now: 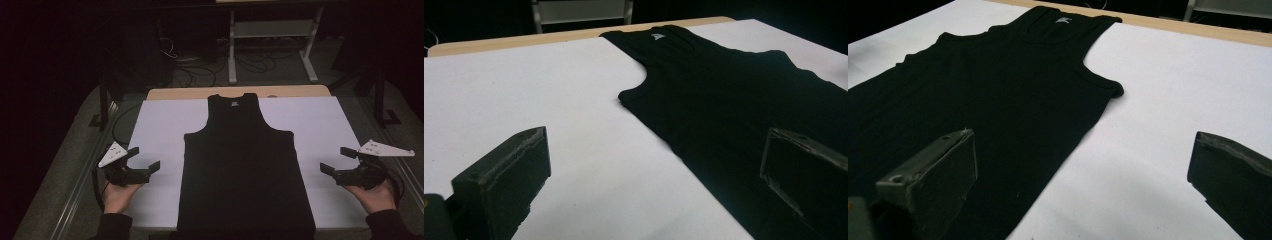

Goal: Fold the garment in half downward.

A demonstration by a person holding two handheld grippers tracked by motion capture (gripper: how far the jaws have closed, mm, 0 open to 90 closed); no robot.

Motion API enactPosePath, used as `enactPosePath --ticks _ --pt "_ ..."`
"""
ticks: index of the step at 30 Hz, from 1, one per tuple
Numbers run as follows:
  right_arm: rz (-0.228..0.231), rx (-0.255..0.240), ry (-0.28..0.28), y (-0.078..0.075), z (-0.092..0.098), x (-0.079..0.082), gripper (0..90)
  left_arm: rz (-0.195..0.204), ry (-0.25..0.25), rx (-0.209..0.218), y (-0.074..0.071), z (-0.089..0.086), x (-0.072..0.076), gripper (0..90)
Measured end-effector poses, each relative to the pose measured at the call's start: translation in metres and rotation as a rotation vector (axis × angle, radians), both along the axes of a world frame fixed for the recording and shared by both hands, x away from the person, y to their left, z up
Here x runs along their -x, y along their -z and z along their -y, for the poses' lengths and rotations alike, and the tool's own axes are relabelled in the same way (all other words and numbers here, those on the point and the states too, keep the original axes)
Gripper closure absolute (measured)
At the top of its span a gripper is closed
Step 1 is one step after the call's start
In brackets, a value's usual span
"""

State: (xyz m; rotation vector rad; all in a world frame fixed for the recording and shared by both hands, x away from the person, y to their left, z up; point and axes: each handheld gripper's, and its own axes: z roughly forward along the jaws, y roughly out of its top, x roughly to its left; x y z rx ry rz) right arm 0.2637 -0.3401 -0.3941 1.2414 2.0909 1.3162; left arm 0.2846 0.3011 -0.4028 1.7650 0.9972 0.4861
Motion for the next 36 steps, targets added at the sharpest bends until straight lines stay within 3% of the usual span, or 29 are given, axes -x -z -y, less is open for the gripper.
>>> enactPosePath --ticks 21,26,29,36 --pt "0.006 0.001 -0.007 -0.003 -0.001 -0.001 0.0 0.008 0.022 -0.003 -0.003 0.006 -0.001 0.0" --pt "0.013 0.009 -0.014 -0.007 -0.004 -0.004 0.0 0.017 0.031 -0.019 -0.009 0.009 -0.003 0.0" --pt "0.014 0.011 -0.016 -0.008 -0.005 -0.005 0.0 0.017 0.034 -0.004 -0.011 0.010 -0.005 0.0" --pt "0.015 0.029 -0.021 -0.018 -0.008 -0.014 0.0 0.000 0.045 -0.042 -0.016 0.013 -0.015 0.0"
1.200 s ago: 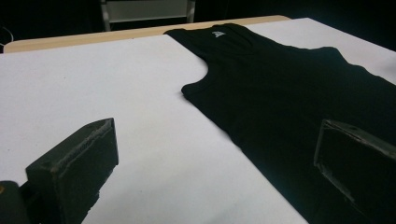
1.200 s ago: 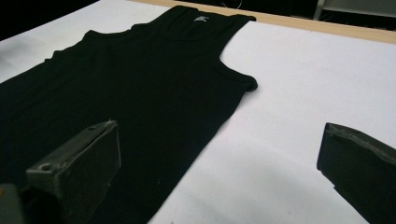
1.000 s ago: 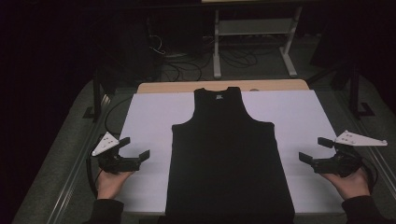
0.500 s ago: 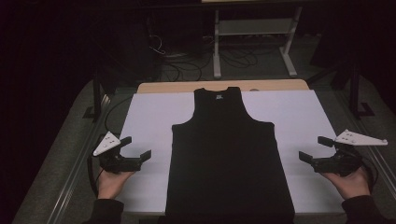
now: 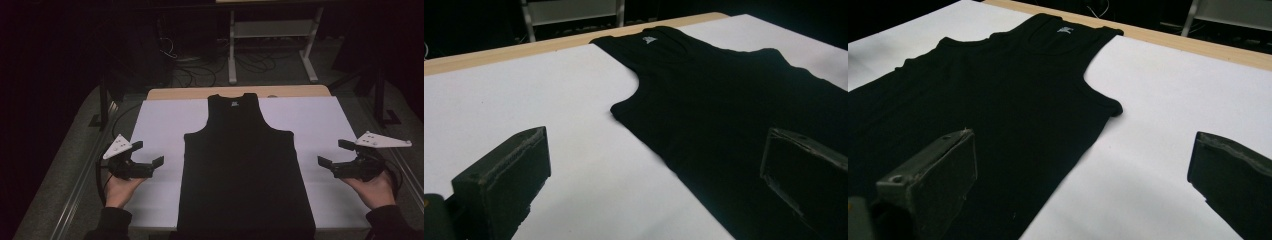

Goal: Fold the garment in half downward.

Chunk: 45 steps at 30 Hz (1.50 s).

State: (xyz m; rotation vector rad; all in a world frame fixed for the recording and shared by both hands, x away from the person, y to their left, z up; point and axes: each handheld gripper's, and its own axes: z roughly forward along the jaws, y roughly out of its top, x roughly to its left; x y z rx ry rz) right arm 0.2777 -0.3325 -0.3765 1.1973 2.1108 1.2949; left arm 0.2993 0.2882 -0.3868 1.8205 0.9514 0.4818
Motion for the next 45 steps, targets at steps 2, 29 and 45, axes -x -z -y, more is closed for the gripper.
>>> enactPosePath --ticks 2,29,45 --pt "-0.002 0.001 -0.005 -0.003 -0.001 -0.003 0.0 -0.004 0.005 -0.007 -0.001 0.001 -0.001 0.0" --pt "-0.020 0.060 -0.074 -0.032 -0.010 -0.039 0.0 -0.038 0.054 -0.076 -0.019 0.012 -0.032 0.0" --pt "-0.035 0.048 -0.085 -0.044 -0.013 -0.066 0.0 -0.072 0.061 -0.086 -0.027 0.013 -0.060 0.0"
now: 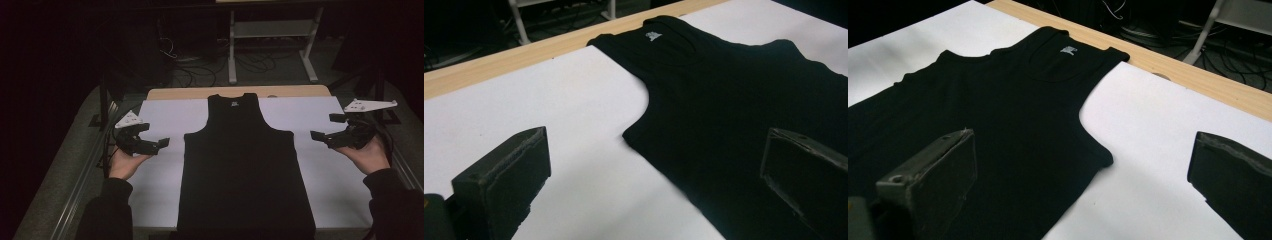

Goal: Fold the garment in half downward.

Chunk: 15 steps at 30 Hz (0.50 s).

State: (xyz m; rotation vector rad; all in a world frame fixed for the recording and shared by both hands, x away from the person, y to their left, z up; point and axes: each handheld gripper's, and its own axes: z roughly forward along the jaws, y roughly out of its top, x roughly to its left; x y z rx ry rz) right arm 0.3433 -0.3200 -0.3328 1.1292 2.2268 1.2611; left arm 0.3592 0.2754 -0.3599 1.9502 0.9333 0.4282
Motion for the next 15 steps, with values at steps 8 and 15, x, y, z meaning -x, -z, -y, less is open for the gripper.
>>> enactPosePath --ticks 8,15 --pt "-0.026 0.017 -0.011 0.001 -0.006 -0.015 0.0 -0.003 0.015 -0.009 -0.006 0.003 -0.015 0.0" --pt "-0.040 0.028 -0.010 -0.003 -0.010 -0.030 0.0 -0.007 0.022 -0.017 -0.012 0.007 -0.027 0.0"
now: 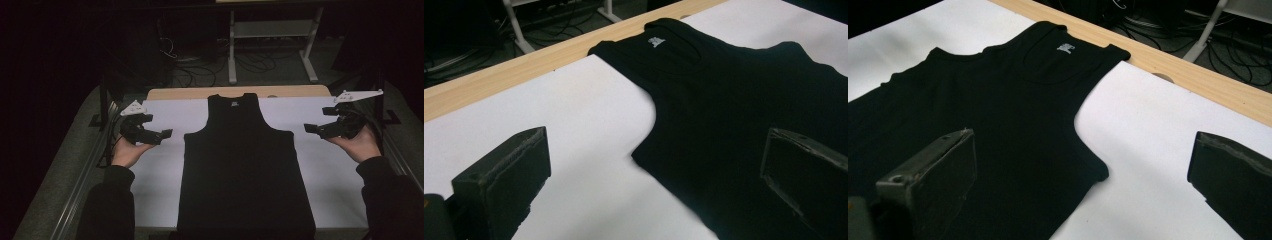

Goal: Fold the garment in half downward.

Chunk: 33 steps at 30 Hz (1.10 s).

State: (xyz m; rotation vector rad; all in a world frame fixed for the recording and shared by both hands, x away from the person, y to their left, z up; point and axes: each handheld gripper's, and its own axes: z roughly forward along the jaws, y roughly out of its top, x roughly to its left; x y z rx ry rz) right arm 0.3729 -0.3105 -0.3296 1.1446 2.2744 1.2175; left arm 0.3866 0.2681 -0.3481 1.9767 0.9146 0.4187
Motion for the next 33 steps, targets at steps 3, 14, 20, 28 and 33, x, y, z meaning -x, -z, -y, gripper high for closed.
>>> enactPosePath --ticks 3,14,20,28,33 --pt "0.001 0.004 0.002 -0.002 -0.001 -0.006 0.0 -0.007 0.003 0.001 -0.001 0.001 -0.005 0.0" --pt "-0.021 -0.003 0.009 -0.001 -0.003 -0.024 0.0 -0.043 0.007 0.007 -0.001 0.006 -0.024 0.0" --pt "-0.056 0.001 0.038 0.008 0.000 -0.037 0.0 -0.065 -0.011 0.019 0.006 0.008 -0.035 0.0" --pt "-0.077 -0.015 0.067 0.017 0.004 -0.048 0.4 -0.081 -0.018 0.022 0.010 0.012 -0.045 0.0" --pt "-0.078 -0.018 0.080 0.024 0.005 -0.055 0.5 -0.087 -0.021 0.029 0.016 0.015 -0.052 0.0"
